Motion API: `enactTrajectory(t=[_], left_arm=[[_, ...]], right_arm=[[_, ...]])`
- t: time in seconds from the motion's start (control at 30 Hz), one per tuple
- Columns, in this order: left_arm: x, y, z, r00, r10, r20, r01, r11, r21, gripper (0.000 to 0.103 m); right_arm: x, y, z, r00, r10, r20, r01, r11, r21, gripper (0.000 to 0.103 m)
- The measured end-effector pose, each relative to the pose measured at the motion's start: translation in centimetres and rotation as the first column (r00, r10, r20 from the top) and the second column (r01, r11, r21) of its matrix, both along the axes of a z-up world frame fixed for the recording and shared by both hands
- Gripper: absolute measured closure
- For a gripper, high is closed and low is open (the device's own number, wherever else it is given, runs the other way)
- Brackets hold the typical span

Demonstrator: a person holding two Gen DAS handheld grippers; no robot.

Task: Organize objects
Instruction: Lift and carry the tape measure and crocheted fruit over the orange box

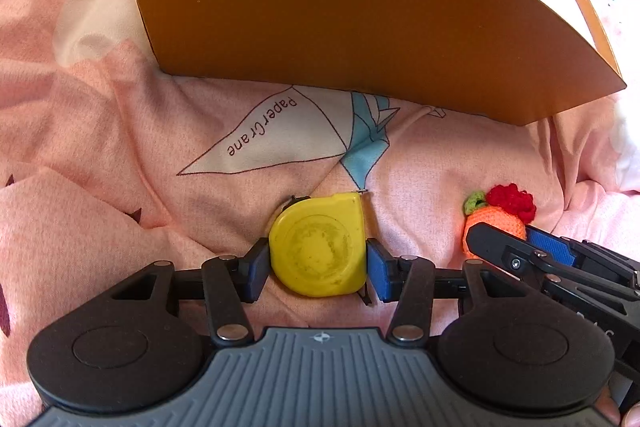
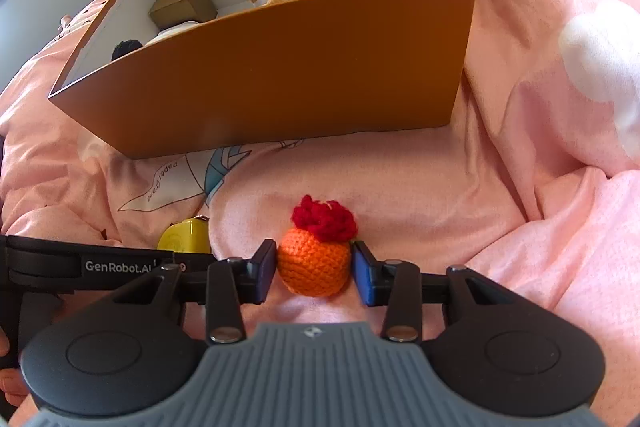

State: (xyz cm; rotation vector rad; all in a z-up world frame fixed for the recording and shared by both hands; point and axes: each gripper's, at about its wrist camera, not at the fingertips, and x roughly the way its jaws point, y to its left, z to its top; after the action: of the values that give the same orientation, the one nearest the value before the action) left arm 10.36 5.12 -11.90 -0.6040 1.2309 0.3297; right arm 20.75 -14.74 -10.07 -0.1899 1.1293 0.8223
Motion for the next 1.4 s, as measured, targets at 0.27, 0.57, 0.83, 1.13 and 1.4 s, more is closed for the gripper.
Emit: enactTrajectory(t=[0.27, 0.57, 0.83, 1.13, 1.4], left_arm=[[-1.1, -0.4, 1.6, 0.997, -0.039, 0.066, 0.037, 0.999, 0.021, 0.046], [-2.5, -0.9, 4.8, 0.984, -0.098, 0.151, 0.089, 0.994, 0.068, 0.046], [-1.2, -2.1, 8.0, 0.955, -0.140, 0.263, 0.117, 0.988, 0.102, 0.046], [0.4, -1.0, 12.6, 0.908, -0.127, 0.399, 0.077, 0.987, 0.139, 0.046], [3.8, 1.2, 13.6, 0.893, -0.100, 0.438, 0.034, 0.987, 0.157, 0.046]], right_arm=[[-0.6, -0.4, 1.0, 1.000, 0.000, 0.026, -0.001, 1.000, 0.016, 0.061], [-1.4, -0.9, 3.5, 0.995, 0.018, 0.094, -0.023, 0.998, 0.051, 0.061], [-1.9, -1.6, 7.4, 0.984, 0.042, 0.172, -0.063, 0.991, 0.115, 0.061], [-1.0, -0.6, 12.8, 0.952, 0.063, 0.299, -0.125, 0.973, 0.194, 0.061], [1.3, 2.2, 14.8, 0.925, 0.063, 0.375, -0.152, 0.965, 0.215, 0.061]])
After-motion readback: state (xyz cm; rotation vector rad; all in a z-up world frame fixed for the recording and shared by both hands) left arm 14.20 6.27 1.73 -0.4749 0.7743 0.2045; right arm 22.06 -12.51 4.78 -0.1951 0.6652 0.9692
